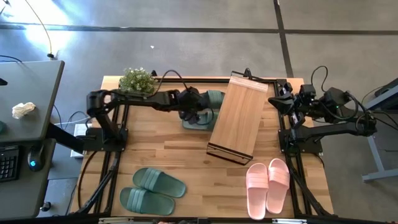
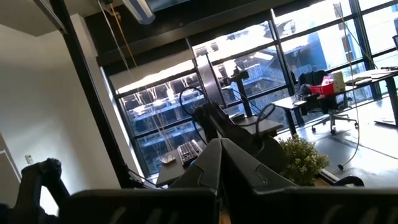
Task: Pick and place slides into the shelf
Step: Adjust the green slides under the shelf
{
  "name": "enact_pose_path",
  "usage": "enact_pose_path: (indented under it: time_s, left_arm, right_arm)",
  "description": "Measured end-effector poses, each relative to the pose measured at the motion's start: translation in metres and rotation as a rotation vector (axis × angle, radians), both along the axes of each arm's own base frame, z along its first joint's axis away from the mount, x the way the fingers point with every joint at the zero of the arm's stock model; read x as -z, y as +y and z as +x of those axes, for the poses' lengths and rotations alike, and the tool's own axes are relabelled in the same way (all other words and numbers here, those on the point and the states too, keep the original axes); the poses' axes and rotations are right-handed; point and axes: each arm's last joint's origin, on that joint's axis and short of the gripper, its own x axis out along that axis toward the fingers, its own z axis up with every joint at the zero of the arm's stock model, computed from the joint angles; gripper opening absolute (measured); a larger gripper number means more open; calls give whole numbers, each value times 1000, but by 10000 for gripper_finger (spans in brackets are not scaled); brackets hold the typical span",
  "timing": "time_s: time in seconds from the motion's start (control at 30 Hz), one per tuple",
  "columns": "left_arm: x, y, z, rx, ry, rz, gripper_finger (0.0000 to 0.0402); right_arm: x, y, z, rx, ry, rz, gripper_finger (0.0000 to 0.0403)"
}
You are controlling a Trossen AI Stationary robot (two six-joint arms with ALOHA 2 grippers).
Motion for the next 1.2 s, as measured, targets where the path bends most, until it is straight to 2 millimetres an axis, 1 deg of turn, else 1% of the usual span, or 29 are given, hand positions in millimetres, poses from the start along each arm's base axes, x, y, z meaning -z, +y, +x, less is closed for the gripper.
enact_pose_path:
  time_s: [0.07, 0.17, 0.27, 0.33, 0.4, 0.5, 0.6, 0.67, 0.7, 0.77, 0.87, 0.97, 1.07, 1.2]
  left_arm:
    - [-11, 0, -7, -130, -26, -12, 127]
    - [-29, 1, -17, -426, -159, -52, 127]
    - [-47, 0, -29, -703, -343, -159, 127]
    - [-58, 1, -37, -855, -437, -282, 126]
    - [-69, 8, -46, -974, -432, -454, 119]
    - [-79, 23, -57, -1072, -334, -648, 91]
    - [-85, 37, -66, -1191, -289, -735, 48]
    - [-92, 45, -70, -1220, -290, -787, 18]
    - [-92, 49, -72, -1236, -285, -816, 10]
    - [-89, 58, -74, -1269, -280, -870, 8]
    - [-76, 72, -76, -1336, -254, -850, 20]
    - [-54, 86, -71, -1411, -199, -841, 15]
    - [-27, 93, -61, -1443, -125, -836, 3]
    - [3, 97, -53, -1411, 40, -811, 8]
  right_arm:
    - [0, 0, 0, -2, -1, 7, 0]
    - [0, 0, 0, -11, -4, 43, 0]
    - [0, 0, 0, -16, -6, 68, 0]
    - [0, 0, 0, -12, -6, 78, 0]
    - [0, -1, 0, 6, -7, 84, 0]
    - [0, -1, 0, 21, -7, 78, 0]
    - [0, -1, 0, 22, -6, 73, 0]
    - [0, -1, 0, 23, -6, 73, 0]
    - [0, -1, 0, 22, -6, 76, 0]
    - [1, -1, 0, 14, -1, 95, 0]
    - [2, -1, 0, 2, 12, 109, 0]
    - [4, -1, 1, -4, 33, 107, 0]
    - [6, -1, 1, -3, 52, 108, 0]
    - [7, 0, 2, -17, 68, 104, 0]
